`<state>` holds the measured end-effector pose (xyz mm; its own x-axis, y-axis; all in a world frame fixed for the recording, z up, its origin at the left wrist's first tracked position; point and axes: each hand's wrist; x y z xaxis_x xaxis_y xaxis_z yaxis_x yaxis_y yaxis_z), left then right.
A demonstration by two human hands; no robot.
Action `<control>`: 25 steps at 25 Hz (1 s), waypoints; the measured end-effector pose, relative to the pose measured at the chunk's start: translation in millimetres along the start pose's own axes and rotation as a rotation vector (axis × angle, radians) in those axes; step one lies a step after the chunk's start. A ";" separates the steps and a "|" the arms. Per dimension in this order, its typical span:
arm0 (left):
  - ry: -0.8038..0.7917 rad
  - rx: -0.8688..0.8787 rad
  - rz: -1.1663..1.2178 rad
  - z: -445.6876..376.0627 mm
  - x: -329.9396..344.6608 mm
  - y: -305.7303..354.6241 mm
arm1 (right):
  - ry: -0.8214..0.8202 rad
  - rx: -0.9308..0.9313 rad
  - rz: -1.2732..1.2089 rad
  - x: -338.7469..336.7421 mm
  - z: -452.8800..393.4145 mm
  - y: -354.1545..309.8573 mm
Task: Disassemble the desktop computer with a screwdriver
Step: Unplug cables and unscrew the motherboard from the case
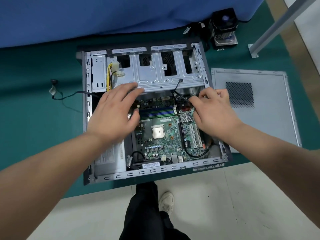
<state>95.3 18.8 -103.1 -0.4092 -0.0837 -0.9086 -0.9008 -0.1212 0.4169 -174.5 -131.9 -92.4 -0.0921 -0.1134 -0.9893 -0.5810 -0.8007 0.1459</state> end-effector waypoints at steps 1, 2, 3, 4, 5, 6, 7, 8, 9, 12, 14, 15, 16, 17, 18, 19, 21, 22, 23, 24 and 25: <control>0.005 -0.001 0.004 0.2 0.3 0.2 | 0.013 -0.001 0.024 0.8 0.4 -0.8; 0.008 -0.003 0.006 0.0 0.3 -0.1 | 0.023 0.000 0.045 1.8 0.5 -1.7; 0.014 -0.003 0.006 0.1 0.9 -0.6 | 0.033 0.001 0.062 4.1 0.9 -1.8; 0.022 -0.007 0.006 0.2 1.1 -0.9 | 0.047 0.006 0.067 6.1 0.8 -1.5; 0.036 -0.011 0.006 0.2 1.2 -1.3 | 0.062 0.015 0.069 8.0 0.4 -1.4; 0.052 -0.017 0.005 0.5 2.0 -1.6 | 0.077 0.028 0.075 10.1 0.2 -1.5; 0.068 -0.021 0.004 0.5 2.6 -2.3 | 0.089 0.043 0.081 11.8 -0.3 -1.7; 0.085 -0.021 0.002 0.7 3.9 -3.5 | 0.103 0.058 0.085 13.6 -0.6 -2.2; 0.098 -0.021 -0.002 0.5 5.0 -4.5 | 0.118 0.074 0.083 14.6 -0.8 -2.4; 0.135 -0.025 -0.032 0.3 7.5 -7.7 | 0.145 0.094 0.062 15.7 0.1 -3.6; 0.170 -0.037 -0.042 1.1 7.5 -9.0 | 0.118 0.083 0.075 14.8 -0.4 -3.0; 0.182 -0.046 -0.041 1.2 7.3 -8.5 | 0.094 0.074 0.086 14.3 -1.0 -2.4; 0.183 -0.054 -0.044 1.3 7.1 -7.9 | 0.071 0.065 0.094 13.2 -1.8 -2.4; 0.177 -0.059 -0.051 1.0 6.9 -7.3 | 0.051 0.059 0.098 11.6 -2.5 -2.5; 0.167 -0.062 -0.062 0.6 6.4 -6.8 | 0.034 0.054 0.097 9.0 -3.3 -2.8; 0.158 -0.065 -0.074 0.9 6.3 -6.3 | 0.015 0.048 0.092 6.6 -3.0 -3.4; 0.143 -0.071 -0.087 0.9 5.2 -5.5 | -0.027 0.038 0.064 2.0 -2.7 -3.7; 0.133 -0.075 -0.092 1.2 4.5 -5.1 | -0.055 0.037 0.048 0.5 -3.5 -4.0; 0.123 -0.078 -0.097 0.7 3.5 -4.3 | -0.085 0.039 0.036 -1.9 -5.9 -3.5; 0.114 -0.082 -0.104 1.0 2.9 -3.8 | -0.113 0.047 0.020 -3.7 -9.5 -4.5; 0.107 -0.085 -0.110 1.2 2.4 -3.3 | -0.129 0.061 -0.003 -5.4 -13.9 -6.0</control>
<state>97.1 20.2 -106.7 -0.2868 -0.1699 -0.9428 -0.9221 -0.2180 0.3197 -159.2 -134.7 -88.1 -0.1911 -0.0315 -0.9811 -0.6295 -0.7630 0.1471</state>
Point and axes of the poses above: each hand's wrist, its own z-axis away from the middle knuckle, its own x-axis out of the palm, y = z × x, and after that the axes turned 7 degrees about z, right-handed
